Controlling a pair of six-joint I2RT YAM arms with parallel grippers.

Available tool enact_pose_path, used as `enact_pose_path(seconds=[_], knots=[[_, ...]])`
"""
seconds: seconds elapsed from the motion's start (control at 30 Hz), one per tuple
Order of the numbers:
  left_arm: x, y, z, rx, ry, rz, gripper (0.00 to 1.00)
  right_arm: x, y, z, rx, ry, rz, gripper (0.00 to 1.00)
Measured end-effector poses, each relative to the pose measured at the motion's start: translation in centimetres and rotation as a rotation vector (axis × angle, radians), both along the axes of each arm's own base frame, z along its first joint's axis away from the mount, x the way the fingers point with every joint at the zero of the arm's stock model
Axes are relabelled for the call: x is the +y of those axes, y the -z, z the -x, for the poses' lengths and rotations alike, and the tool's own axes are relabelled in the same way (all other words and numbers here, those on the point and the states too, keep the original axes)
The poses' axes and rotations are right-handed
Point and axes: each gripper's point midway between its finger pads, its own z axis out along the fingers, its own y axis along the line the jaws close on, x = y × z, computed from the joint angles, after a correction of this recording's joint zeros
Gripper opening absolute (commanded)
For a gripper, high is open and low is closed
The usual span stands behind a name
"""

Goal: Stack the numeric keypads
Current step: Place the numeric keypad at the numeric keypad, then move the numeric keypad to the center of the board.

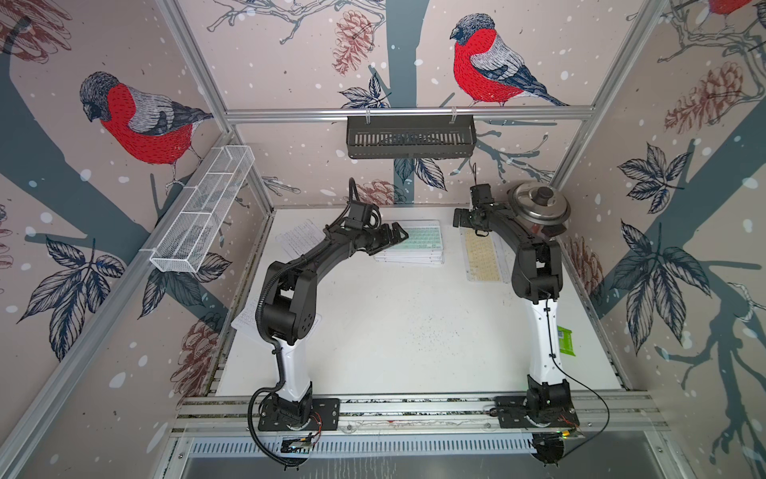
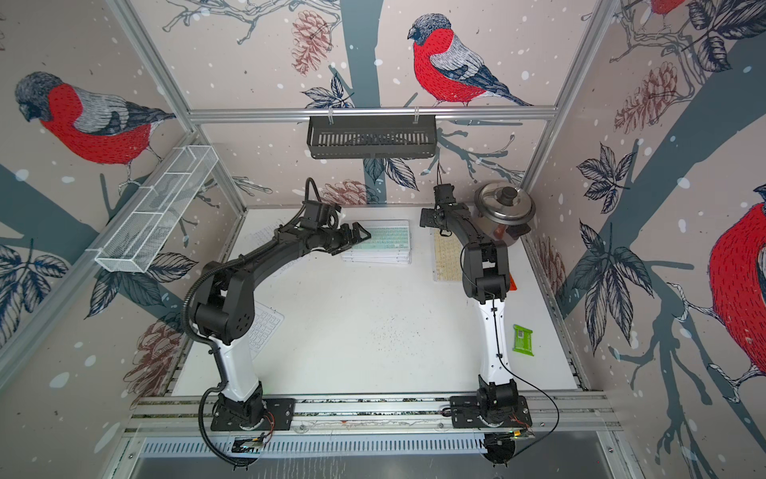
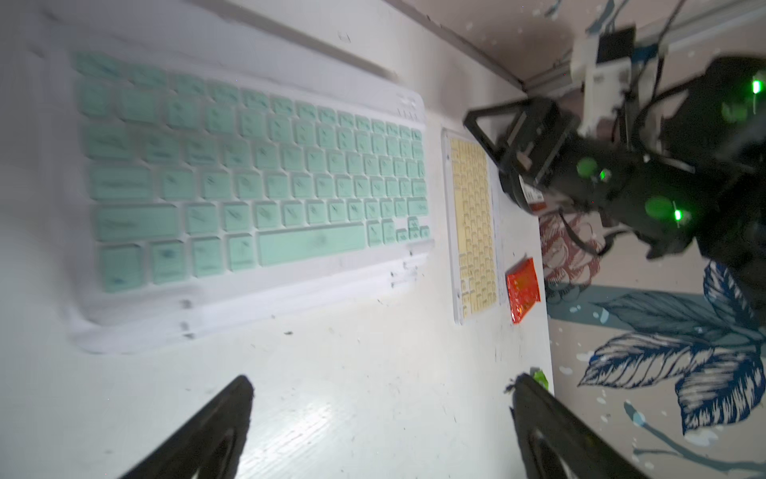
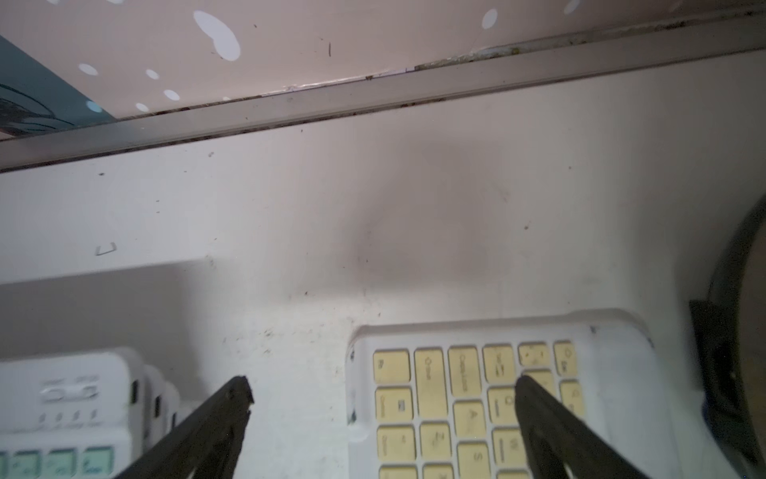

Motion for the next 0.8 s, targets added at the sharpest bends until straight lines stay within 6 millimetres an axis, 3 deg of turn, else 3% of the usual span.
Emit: enact_pose_path(seconds=[0.17,0.3,0.43,0.57,0.8], knots=[[-4.5,0.5,3.4,-0.007,0.1,0.039,0.97,-1.1,1.1,-1.1,-0.007,-0.01,0.07,0.99],[-6.6,0.7,4.0,-0.011,0.135,0.071,0.96,-2.2,1.6,-2.2,-0.021,-0.003,0.091,1.0],[-7.0,2.0,3.8,0.028,0.135,0.079,0.97,-3.4,2.6,-2.8,-0.013,0.008,0.1,0.99],[-7.6,1.5,3.3,0.018,0.141,0.091,0.97,-4.6,3.9,-2.4,0.021,0.017,0.082,0.99],[-7.8,1.3,3.2,0.012,0.146,0.096,0.96,-5.0,4.4,-1.9,0.018,0.008,0.049,0.99]])
